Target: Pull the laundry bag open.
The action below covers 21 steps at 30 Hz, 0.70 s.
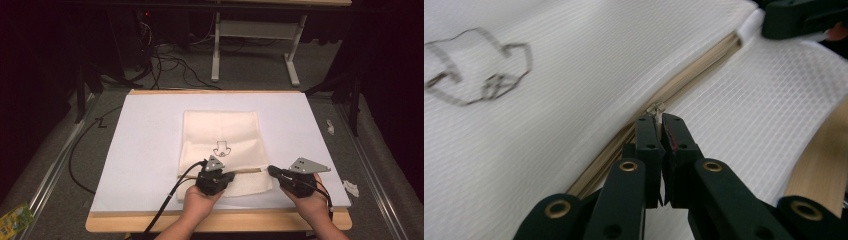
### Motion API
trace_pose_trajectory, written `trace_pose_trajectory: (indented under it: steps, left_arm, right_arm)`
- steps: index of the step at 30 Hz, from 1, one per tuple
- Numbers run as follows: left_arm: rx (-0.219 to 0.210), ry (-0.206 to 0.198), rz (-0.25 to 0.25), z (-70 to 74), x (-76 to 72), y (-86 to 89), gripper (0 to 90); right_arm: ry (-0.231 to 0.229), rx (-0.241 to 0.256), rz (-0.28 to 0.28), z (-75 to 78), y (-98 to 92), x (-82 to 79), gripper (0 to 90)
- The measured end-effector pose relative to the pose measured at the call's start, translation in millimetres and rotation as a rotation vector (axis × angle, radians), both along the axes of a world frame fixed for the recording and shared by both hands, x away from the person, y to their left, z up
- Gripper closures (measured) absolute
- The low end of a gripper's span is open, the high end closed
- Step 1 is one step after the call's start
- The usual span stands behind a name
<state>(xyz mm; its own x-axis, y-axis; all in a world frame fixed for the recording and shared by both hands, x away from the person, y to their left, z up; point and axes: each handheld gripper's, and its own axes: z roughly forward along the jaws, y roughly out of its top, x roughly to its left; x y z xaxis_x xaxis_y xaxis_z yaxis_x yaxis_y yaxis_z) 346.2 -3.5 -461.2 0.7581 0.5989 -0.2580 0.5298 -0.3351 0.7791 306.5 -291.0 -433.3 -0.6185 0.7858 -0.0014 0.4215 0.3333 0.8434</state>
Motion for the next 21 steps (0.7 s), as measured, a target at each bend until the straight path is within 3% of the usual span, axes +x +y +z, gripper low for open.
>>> trace_pose_trajectory:
  steps: [6, 8, 10, 20, 21]
  left_arm:
    - [0.037, 0.011, 0.049, -0.6, 0.4, 40.9, 87.4]
    - [0.074, 0.016, 0.079, -3.8, 0.1, 61.6, 87.4]
    - [0.083, 0.021, 0.088, -5.4, 0.6, 69.8, 87.4]
    - [0.09, 0.051, 0.202, -12.2, -0.7, 140.5, 87.4]
    - [0.09, 0.051, 0.202, -12.2, -0.7, 140.5, 87.4]
  right_arm:
    - [-0.002, -0.007, -0.003, -0.3, 0.1, 0.3, 87.1]
    - [-0.006, -0.01, -0.012, -0.3, -1.7, 0.9, 87.1]
    - [-0.004, -0.008, -0.017, -0.4, -2.3, 0.9, 87.1]
    - [0.004, -0.025, -0.042, -3.1, -7.2, 2.5, 87.0]
    - [0.004, -0.025, -0.042, -3.1, -7.2, 2.5, 87.0]
